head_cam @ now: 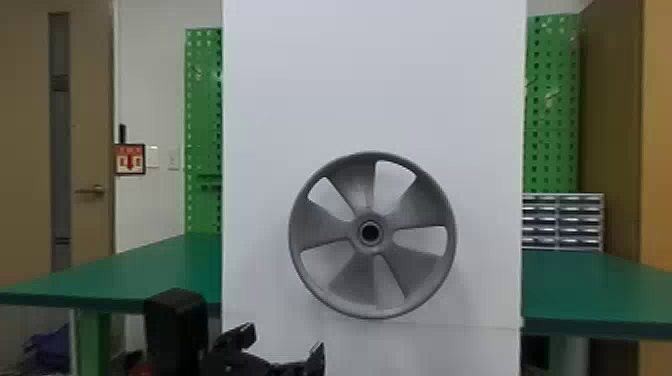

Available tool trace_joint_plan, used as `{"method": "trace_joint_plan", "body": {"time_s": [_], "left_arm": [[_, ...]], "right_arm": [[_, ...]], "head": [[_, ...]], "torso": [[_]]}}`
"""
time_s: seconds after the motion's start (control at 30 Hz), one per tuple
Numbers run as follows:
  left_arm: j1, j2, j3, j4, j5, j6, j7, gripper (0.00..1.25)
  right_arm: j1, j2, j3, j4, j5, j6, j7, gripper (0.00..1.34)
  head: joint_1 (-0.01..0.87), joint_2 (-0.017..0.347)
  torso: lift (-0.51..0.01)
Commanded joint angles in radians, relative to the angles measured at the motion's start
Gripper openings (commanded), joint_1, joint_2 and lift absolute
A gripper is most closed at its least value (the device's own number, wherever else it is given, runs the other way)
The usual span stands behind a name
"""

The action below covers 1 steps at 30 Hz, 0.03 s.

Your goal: Hold the wheel and insert it

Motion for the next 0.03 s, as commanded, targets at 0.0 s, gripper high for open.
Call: {"method": "trace_joint_plan", "body": {"time_s": [0.0], "left_arm": [[0.002,0.000,0.000,0.000,0.000,-0.002,0.000,1.13]], "right_arm": [[0.006,-0.001,-0.003,0.000,-0.005,0.000,0.000,1.29]], "head": [[0.020,0.160]], "torso": [[-0.472]]}}
